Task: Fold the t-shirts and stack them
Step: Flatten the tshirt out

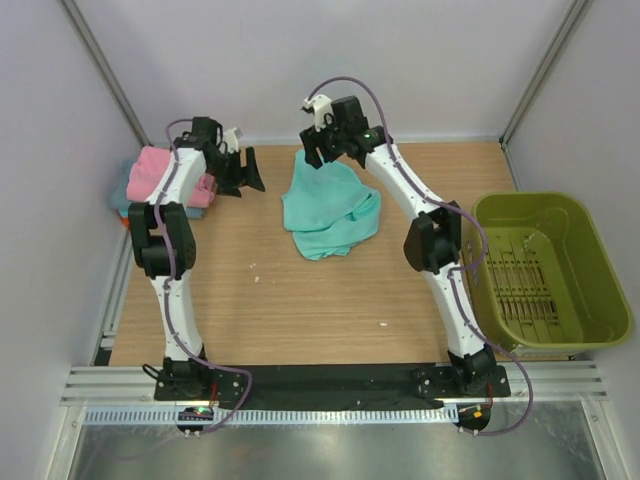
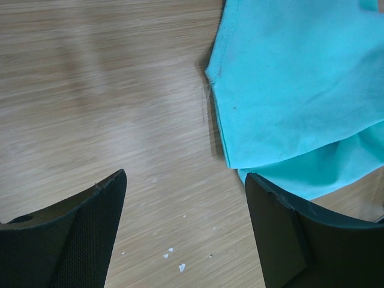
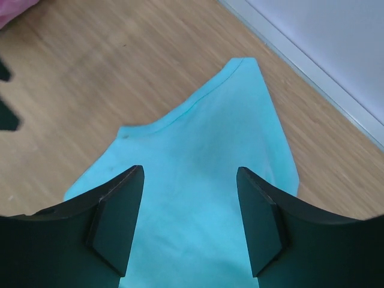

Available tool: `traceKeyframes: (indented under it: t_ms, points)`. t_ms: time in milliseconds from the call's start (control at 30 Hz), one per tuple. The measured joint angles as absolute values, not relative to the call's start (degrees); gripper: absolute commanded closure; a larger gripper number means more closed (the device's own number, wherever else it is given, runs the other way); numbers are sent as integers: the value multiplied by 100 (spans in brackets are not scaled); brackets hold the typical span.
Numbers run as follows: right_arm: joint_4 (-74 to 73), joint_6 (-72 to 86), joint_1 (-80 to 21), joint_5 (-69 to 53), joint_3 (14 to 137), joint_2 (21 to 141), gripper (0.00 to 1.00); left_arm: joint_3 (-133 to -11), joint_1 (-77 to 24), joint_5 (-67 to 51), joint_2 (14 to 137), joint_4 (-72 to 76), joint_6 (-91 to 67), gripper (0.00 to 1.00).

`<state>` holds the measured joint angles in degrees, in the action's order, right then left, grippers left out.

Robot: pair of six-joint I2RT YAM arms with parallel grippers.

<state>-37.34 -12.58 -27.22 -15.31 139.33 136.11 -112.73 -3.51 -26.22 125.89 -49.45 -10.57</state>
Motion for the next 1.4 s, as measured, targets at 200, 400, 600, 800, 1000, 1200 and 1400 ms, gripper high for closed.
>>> traceKeyframes:
  t_ms: [200, 400, 600, 800, 1000, 1200, 1400]
  points:
    - [-2904, -974, -2744, -1142, 14420, 14927, 31, -10812, -47, -2777, 12062, -4919, -1011, 18]
    - [-2303, -867, -2757, -812, 14420, 15469, 31, -10363, -130, -2875, 11574, -4956, -873, 18]
    - [-2008, -676, -2808, -779, 14420, 15530, 34, -10195, -148, -2856, 11382, -4963, -832, 17]
    - [-1986, -646, -2829, -823, 14420, 15541, 34, -10191, -148, -2825, 11382, -4984, -814, 17]
    - [-2237, -679, -2829, -917, 14311, 15554, 36, -10197, -148, -2825, 11382, -4998, -821, 17]
    - [-2410, -856, -2832, -937, 14129, 15554, 51, -10200, -148, -2834, 11382, -4995, -860, 16]
    - [-2443, -1052, -2829, -908, 14127, 15550, 71, -10200, -148, -2860, 11382, -4963, -886, 17]
